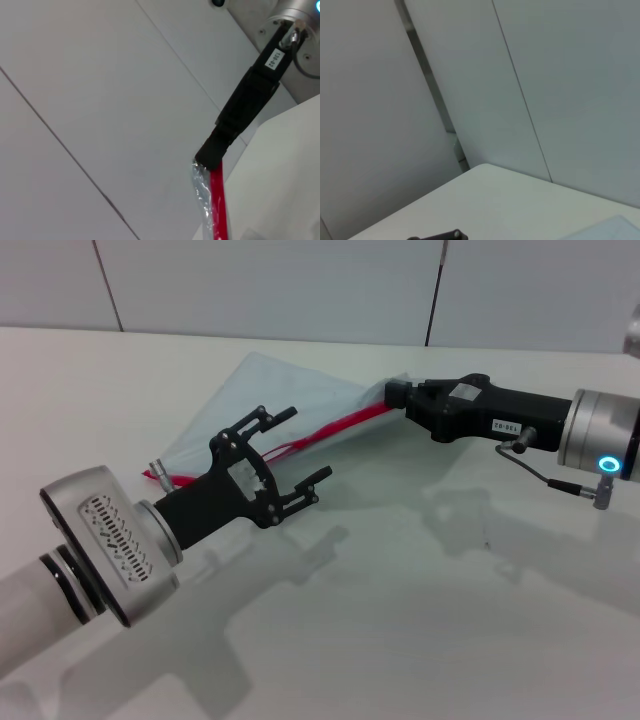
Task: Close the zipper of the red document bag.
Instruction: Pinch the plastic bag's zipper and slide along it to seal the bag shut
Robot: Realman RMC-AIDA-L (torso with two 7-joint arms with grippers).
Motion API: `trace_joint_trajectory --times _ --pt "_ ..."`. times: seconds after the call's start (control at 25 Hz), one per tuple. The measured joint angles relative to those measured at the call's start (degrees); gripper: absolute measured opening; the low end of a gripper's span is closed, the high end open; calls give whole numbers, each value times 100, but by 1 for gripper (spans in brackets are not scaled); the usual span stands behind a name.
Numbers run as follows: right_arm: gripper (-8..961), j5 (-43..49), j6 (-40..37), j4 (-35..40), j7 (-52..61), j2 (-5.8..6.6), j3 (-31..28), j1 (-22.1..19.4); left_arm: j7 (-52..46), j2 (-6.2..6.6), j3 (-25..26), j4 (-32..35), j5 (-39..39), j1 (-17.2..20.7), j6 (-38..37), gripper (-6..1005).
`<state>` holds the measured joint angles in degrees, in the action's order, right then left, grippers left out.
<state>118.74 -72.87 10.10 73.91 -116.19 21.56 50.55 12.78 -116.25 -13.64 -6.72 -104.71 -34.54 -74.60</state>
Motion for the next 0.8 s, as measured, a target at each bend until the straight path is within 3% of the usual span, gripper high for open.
trace_joint_trajectory --times 0.08,0.28,0.8 --pt "20 0 -37 0 0 0 22 0 4 1 -16 0 -8 -1 -1 857" --pt "20 0 -123 0 -16 0 41 -3 5 10 -28 0 -11 -4 -1 642" --pt "20 0 -169 7 -25 4 47 -69 5 15 3 13 8 -11 141 303"
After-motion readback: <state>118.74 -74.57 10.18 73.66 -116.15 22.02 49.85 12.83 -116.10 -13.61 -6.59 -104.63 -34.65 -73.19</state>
